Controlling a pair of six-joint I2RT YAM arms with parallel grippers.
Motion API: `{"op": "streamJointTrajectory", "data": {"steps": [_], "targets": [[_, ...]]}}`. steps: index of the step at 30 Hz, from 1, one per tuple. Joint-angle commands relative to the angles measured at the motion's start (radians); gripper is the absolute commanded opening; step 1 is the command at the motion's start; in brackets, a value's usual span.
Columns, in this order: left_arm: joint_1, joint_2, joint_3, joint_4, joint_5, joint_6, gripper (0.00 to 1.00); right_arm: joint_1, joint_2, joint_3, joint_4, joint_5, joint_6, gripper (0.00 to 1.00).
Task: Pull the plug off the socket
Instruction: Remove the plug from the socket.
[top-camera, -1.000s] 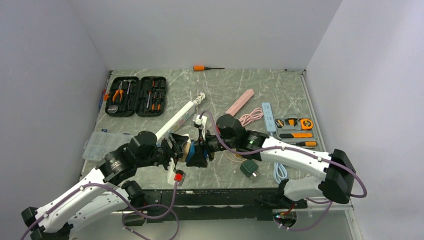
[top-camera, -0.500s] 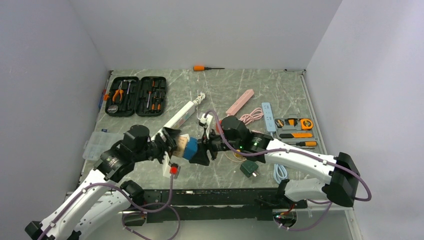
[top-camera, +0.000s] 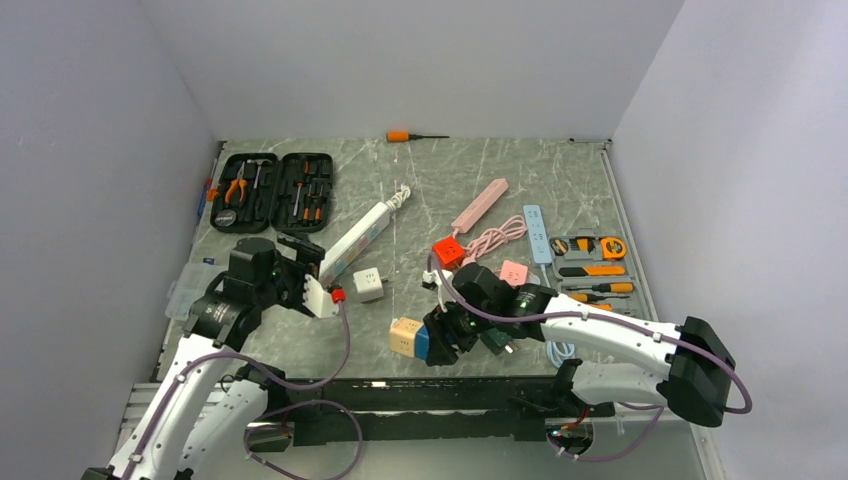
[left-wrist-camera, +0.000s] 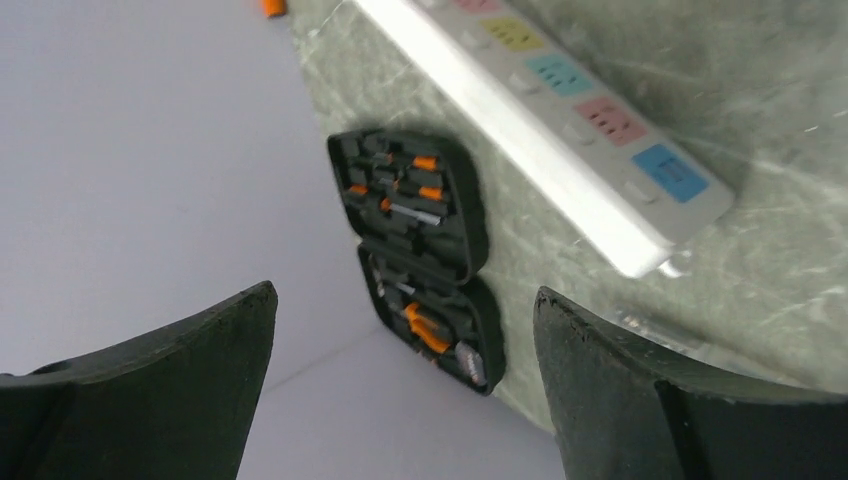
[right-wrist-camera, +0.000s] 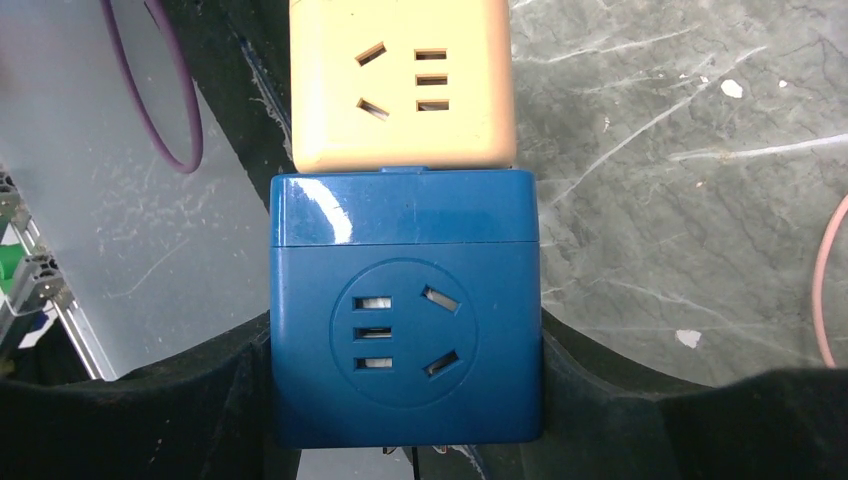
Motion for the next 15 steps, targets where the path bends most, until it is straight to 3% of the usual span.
{"op": "streamJointTrajectory", "data": {"steps": [1, 7, 15], "targets": [[0.004, -0.013, 0.061, -0.103, 0.175, -0.03, 0.99, 0.0, 0.009, 0.035, 0.113, 0.023, 0.03, 0.0], [-0.058, -0.101, 0.083, -0.202, 0.432, -0.018, 0.99, 0.001, 0.072, 0.17, 0.128, 0.047, -0.025, 0.0], [-0.285, -0.062, 0.073, -0.095, 0.38, -0.176, 0.99, 0.0, 0.24, 0.366, 0.214, -0.019, -0.034, 0.0]]}}
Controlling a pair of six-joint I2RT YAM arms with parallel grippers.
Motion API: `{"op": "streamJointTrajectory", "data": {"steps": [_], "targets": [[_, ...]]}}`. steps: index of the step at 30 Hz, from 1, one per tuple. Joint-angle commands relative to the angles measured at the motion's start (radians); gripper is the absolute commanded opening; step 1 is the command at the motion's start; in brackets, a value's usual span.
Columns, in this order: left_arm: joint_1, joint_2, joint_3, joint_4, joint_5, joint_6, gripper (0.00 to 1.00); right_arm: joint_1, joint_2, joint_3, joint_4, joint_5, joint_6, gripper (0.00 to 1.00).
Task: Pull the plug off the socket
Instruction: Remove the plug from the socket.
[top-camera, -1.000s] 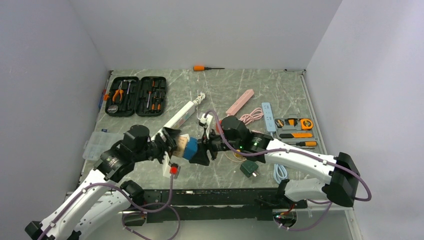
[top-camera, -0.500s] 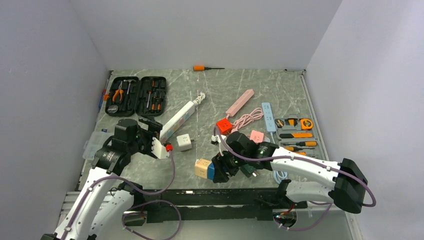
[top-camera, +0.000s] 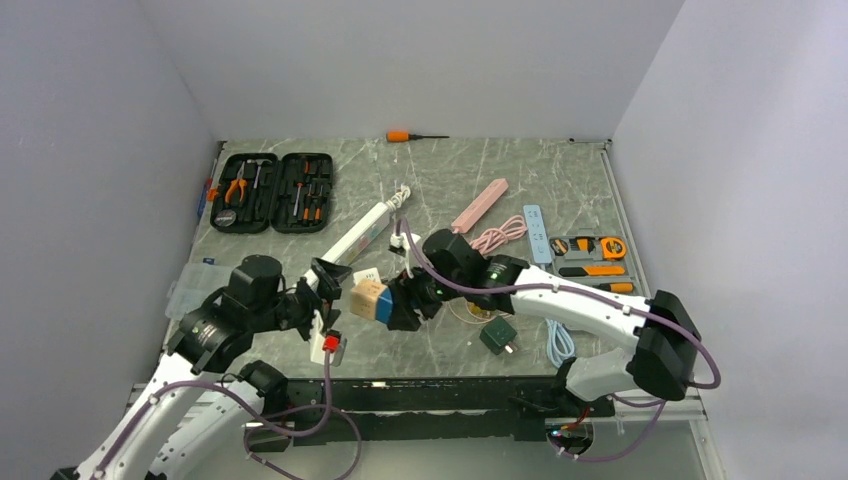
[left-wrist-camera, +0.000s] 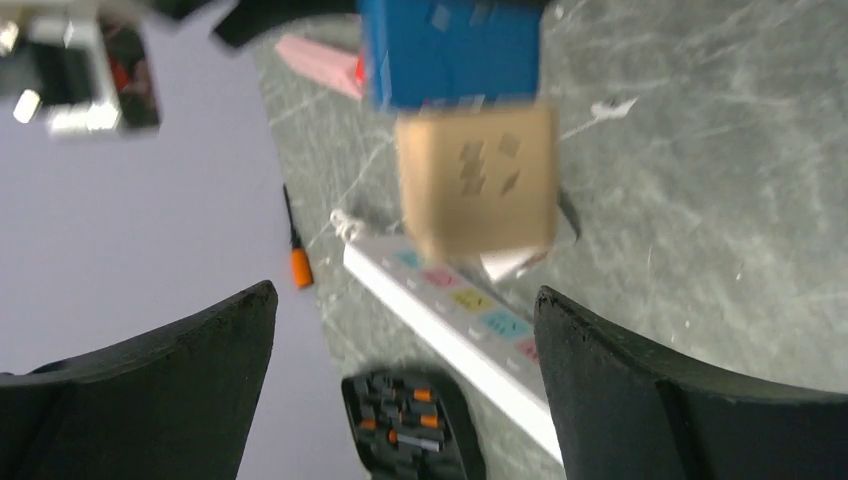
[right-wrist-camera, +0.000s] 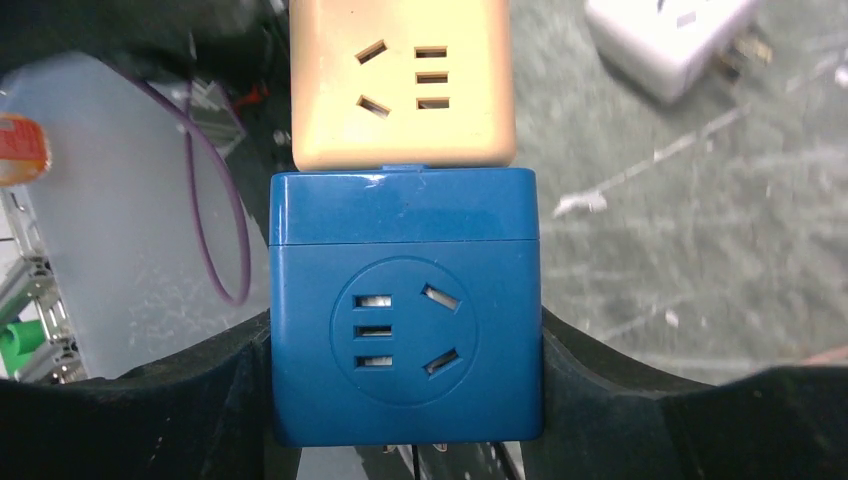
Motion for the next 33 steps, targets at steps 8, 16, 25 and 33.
{"op": "streamJointTrajectory", "data": {"steps": [8, 16, 25, 33], "targets": [[-0.172, 0.086, -0.034, 0.122, -0.044, -0.097, 0.99, 0.0, 0.1, 0.162, 0.213, -0.097, 0.006, 0.0], [-0.186, 0.069, -0.149, 0.349, -0.186, -0.074, 0.99, 0.0, 0.066, 0.116, 0.251, -0.145, 0.014, 0.0], [-0.187, 0.124, -0.037, 0.368, -0.214, -0.194, 0.23, -0.001, 0.038, 0.057, 0.273, -0.139, 0.028, 0.0], [-0.214, 0.08, -0.04, 0.275, -0.192, -0.087, 0.0, -0.001, 0.078, 0.107, 0.235, -0.151, 0.004, 0.65]]}}
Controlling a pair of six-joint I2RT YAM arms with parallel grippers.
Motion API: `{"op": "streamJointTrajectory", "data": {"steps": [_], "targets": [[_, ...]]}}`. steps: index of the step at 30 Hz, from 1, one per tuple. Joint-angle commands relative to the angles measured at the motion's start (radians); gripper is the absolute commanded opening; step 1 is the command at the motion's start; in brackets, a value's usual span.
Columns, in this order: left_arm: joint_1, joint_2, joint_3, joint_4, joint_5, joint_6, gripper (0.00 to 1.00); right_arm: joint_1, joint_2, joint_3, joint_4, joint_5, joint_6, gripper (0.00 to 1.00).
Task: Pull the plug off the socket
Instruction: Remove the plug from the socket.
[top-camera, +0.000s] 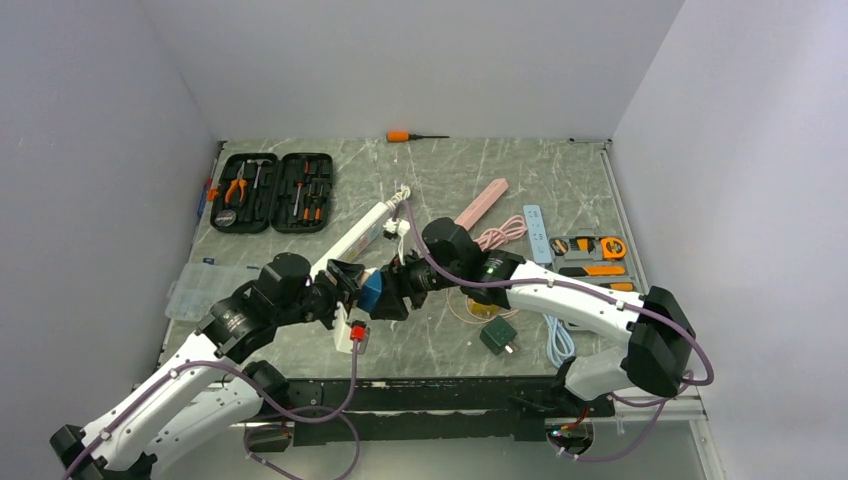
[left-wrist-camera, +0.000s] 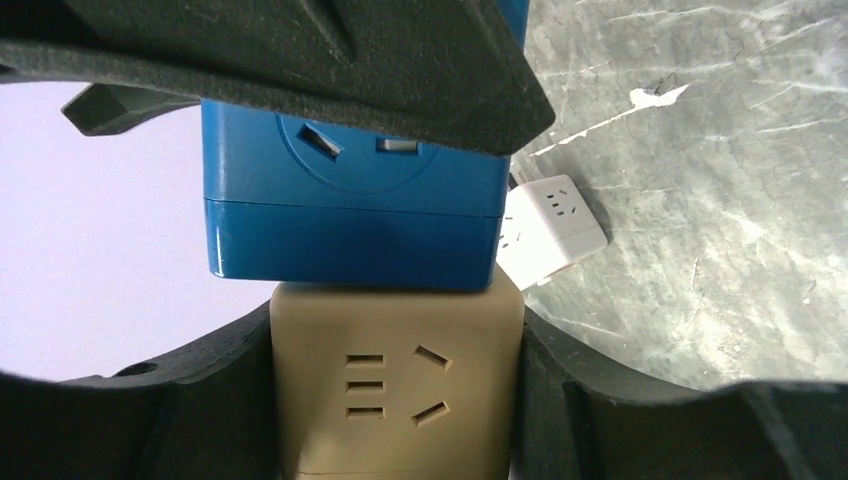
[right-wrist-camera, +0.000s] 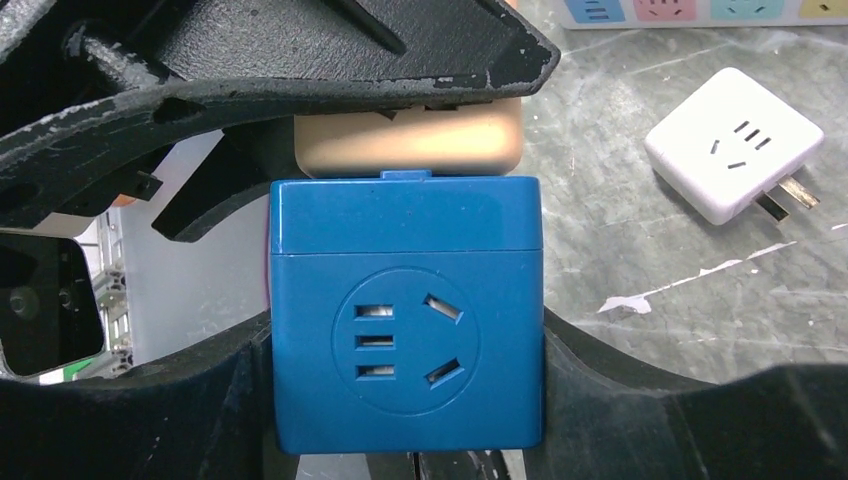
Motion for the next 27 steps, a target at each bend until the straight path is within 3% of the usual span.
{"op": "streamJointTrajectory", "data": {"steps": [1, 7, 11, 13, 17, 19, 27], "targets": [[-0.026, -0.044, 0.028, 0.045, 0.003, 0.042, 0.0, 0.017, 0.027, 0.063, 0.022, -0.026, -0.042, 0.7], [-0.06, -0.022, 0.046, 0.014, -0.036, 0.056, 0.0, 0.018, 0.086, 0.111, 0.031, -0.032, -0.047, 0.71], [-0.068, -0.004, 0.051, 0.015, -0.066, 0.047, 0.0, 0.017, 0.102, 0.106, 0.047, -0.04, -0.033, 0.62], [-0.07, -0.003, 0.046, 0.002, -0.071, 0.063, 0.0, 0.017, 0.098, 0.095, 0.056, -0.045, -0.031, 0.51], [-0.07, -0.003, 0.028, -0.003, -0.095, 0.086, 0.0, 0.017, 0.087, 0.088, 0.03, -0.039, -0.045, 0.11], [-0.069, 0.001, 0.02, 0.0, -0.117, 0.099, 0.0, 0.018, 0.08, 0.083, 0.006, -0.033, -0.059, 0.0], [-0.07, 0.021, -0.034, 0.02, -0.22, 0.177, 0.0, 0.018, 0.037, 0.044, -0.077, 0.006, -0.093, 0.0]]}}
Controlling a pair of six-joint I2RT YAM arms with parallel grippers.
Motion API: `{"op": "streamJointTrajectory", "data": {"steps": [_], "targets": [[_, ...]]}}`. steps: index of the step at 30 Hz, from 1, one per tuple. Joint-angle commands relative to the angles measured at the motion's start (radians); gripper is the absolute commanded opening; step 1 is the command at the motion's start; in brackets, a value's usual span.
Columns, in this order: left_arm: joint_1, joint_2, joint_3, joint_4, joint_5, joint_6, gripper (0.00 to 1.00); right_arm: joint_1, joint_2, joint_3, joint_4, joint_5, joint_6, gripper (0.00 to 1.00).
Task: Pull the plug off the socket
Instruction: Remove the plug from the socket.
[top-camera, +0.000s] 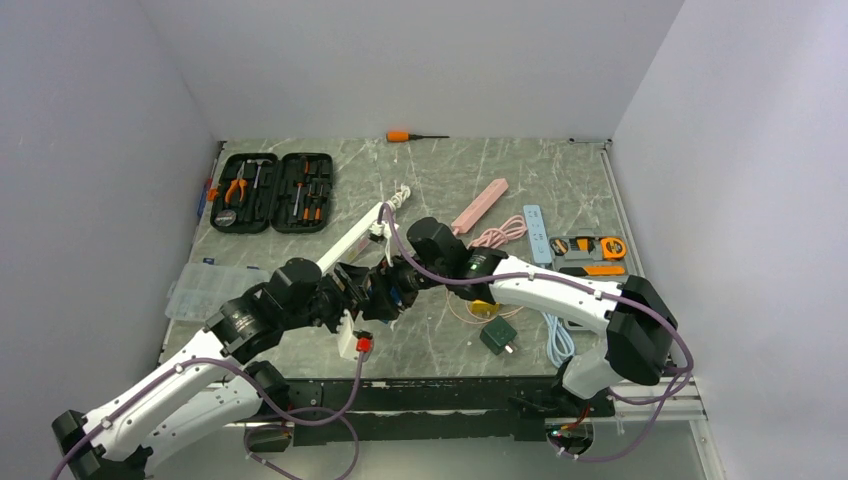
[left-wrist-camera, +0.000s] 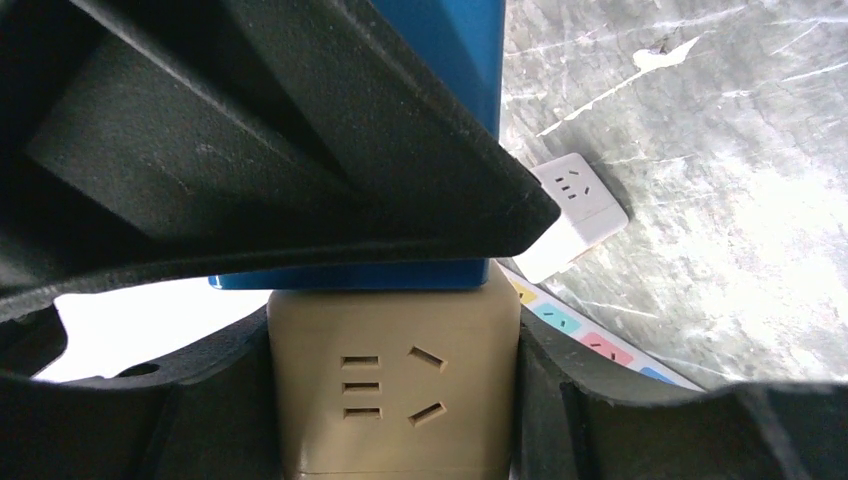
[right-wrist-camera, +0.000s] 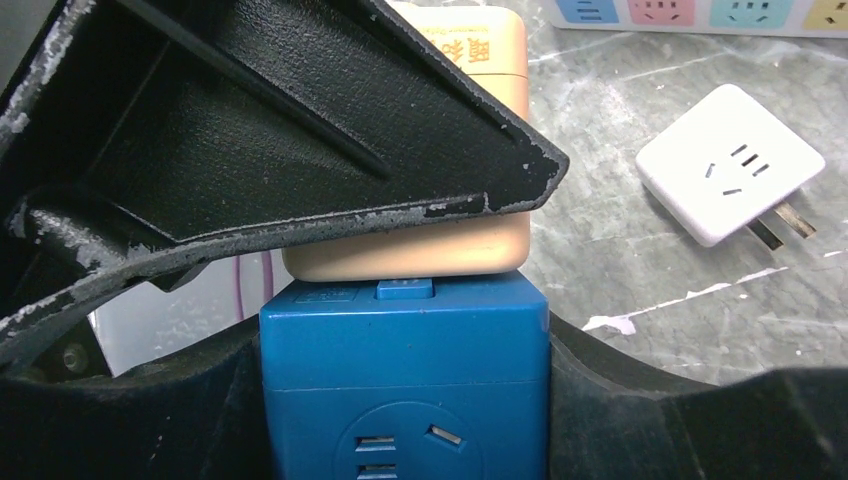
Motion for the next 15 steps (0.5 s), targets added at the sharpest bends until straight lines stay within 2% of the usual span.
{"op": "streamJointTrajectory", "data": {"steps": [1, 15], "targets": [[0.007, 0.006, -0.021, 0.02, -0.113, 0.062, 0.0, 0.003, -0.076, -0.031, -0.071, 0.011, -0.041, 0.0], [0.008, 0.069, -0.042, 0.07, -0.235, 0.048, 0.0, 0.004, -0.219, -0.087, -0.227, 0.055, -0.056, 0.0]]}}
